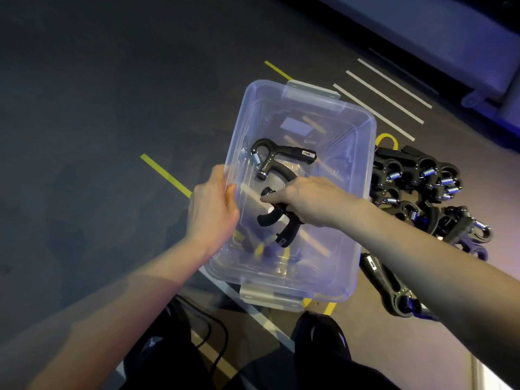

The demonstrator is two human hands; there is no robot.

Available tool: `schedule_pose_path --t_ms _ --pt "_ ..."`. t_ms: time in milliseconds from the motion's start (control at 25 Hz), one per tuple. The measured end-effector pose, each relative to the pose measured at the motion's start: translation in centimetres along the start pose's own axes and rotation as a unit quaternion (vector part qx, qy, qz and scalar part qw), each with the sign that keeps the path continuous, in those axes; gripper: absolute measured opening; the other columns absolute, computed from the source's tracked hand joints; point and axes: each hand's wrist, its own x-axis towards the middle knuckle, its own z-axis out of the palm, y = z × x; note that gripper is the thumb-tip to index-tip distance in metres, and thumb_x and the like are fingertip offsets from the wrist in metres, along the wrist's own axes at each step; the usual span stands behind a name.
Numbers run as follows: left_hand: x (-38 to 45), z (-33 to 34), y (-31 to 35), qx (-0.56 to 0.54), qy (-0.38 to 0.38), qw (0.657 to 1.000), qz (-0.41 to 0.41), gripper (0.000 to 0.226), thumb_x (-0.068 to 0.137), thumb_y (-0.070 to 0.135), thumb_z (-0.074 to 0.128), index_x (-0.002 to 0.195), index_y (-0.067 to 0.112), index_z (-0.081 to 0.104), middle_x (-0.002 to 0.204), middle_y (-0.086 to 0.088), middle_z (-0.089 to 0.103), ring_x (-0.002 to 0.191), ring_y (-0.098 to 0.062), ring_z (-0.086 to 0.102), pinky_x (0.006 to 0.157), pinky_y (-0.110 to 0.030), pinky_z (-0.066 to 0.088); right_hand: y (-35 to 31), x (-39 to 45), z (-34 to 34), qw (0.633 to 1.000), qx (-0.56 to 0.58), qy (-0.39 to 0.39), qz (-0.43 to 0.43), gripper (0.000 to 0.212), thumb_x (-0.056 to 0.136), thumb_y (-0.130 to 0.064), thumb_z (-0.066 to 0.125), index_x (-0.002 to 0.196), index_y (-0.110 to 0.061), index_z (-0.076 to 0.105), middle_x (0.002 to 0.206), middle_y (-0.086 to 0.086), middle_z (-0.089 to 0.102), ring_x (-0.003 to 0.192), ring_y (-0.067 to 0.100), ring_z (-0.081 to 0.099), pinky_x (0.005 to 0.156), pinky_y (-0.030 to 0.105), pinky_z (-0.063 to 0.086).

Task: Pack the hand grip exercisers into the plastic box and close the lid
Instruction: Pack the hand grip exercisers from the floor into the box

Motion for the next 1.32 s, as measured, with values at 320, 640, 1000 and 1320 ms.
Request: schedule_pose_path --t_ms 320,640,1000,1320 --pt "-0.1 -0.2 0.1 0.007 -0.007 1.0 0.001 0.011 0.088 0.005 0.047 0.099 0.004 0.049 0.052 0.004 0.036 0.058 -0.037 0.042 0.053 -0.036 0.019 -0.8 -0.8 2.9 0.935 0.281 0.128 0.172 0.026 0.084 -0.01 0.055 0.109 -0.018 0.054 0.098 0.011 0.065 0.094 0.035 0.057 0.071 0.038 0.048" --pt "0.0 -0.3 0.0 0.011 -0.005 1.0 0.012 0.006 0.087 0.003 0.047 0.093 0.005 0.047 0.053 0.001 0.037 0.06 -0.041 0.045 0.054 -0.036 0.012 -6.6 -0.2 1.5 0.985 0.08 0.057 0.139 0.026 0.087 -0.001 0.054 0.112 0.002 0.059 0.123 0.014 0.043 0.1 0.039 0.059 0.065 0.036 0.033" --pt "0.0 -0.2 0.3 0.026 -0.004 1.0 0.017 0.015 0.087 0.005 0.049 0.083 0.014 0.037 0.053 0.006 0.034 0.06 -0.04 0.046 0.052 -0.035 0.019 -8.4 0.7 7.8 0.88 0.46 -0.064 0.1 0.06 0.097 -0.055 0.022 0.143 -0.018 0.036 0.155 0.003 0.022 0.145 0.02 0.017 0.115 0.036 0.016" --pt "-0.1 -0.3 0.3 0.03 -0.012 0.999 0.027 0.01 0.088 0.005 0.048 0.085 0.011 0.04 0.051 0.004 0.034 0.056 -0.035 0.039 0.051 -0.037 0.019 -5.2 1.5 7.9 0.935 0.32 0.004 0.153 0.035 0.098 -0.038 0.031 0.109 -0.018 0.058 0.134 0.016 0.043 0.134 0.034 0.029 0.107 0.046 0.025"
